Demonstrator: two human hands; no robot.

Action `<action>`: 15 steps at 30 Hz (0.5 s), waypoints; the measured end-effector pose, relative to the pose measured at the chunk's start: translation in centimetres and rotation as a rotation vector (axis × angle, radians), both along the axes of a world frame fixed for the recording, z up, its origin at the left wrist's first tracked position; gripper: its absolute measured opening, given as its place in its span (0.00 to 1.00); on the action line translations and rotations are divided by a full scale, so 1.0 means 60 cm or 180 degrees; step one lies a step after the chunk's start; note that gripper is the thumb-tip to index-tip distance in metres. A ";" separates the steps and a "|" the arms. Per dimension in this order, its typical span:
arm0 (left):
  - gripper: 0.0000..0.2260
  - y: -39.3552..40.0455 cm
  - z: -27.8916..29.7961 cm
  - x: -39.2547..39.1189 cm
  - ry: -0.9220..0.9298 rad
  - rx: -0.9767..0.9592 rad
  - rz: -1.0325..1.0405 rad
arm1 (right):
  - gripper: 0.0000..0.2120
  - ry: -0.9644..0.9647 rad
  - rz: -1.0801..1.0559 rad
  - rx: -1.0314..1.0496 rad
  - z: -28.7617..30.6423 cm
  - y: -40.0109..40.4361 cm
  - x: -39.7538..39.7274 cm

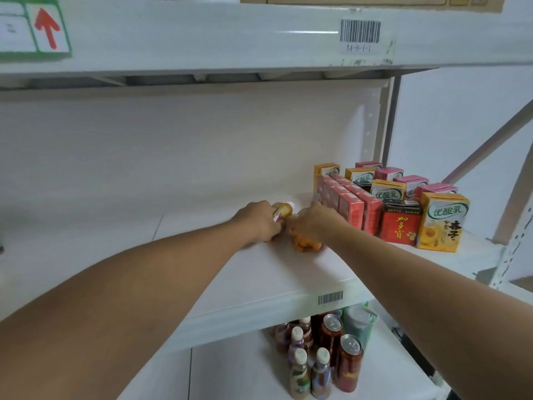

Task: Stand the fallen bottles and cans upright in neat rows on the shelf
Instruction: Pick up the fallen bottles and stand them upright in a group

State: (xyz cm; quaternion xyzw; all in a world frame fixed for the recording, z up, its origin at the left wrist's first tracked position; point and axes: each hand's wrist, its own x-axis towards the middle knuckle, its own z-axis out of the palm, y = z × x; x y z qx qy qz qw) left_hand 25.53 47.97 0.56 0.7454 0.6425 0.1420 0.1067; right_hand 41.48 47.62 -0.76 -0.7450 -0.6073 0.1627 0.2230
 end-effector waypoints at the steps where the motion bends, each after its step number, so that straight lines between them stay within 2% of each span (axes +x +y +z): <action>1: 0.14 -0.005 0.001 -0.009 -0.0211 -0.0047 0.0032 | 0.33 0.0127 0.0026 0.0035 -0.001 -0.001 0.003; 5: 0.14 -0.029 0.004 -0.054 -0.1031 0.0054 0.0151 | 0.19 0.0619 0.0057 0.0400 -0.004 -0.023 0.004; 9: 0.08 -0.055 0.031 -0.119 -0.1441 0.0380 0.0358 | 0.10 0.1745 0.0501 0.0949 0.010 -0.042 -0.021; 12: 0.13 -0.081 0.053 -0.176 -0.1674 0.0611 0.0547 | 0.12 0.2244 0.0839 0.1014 0.025 -0.041 -0.055; 15: 0.18 -0.119 0.053 -0.237 -0.1934 0.0913 0.0824 | 0.21 0.2555 0.1225 0.0957 0.033 -0.038 -0.111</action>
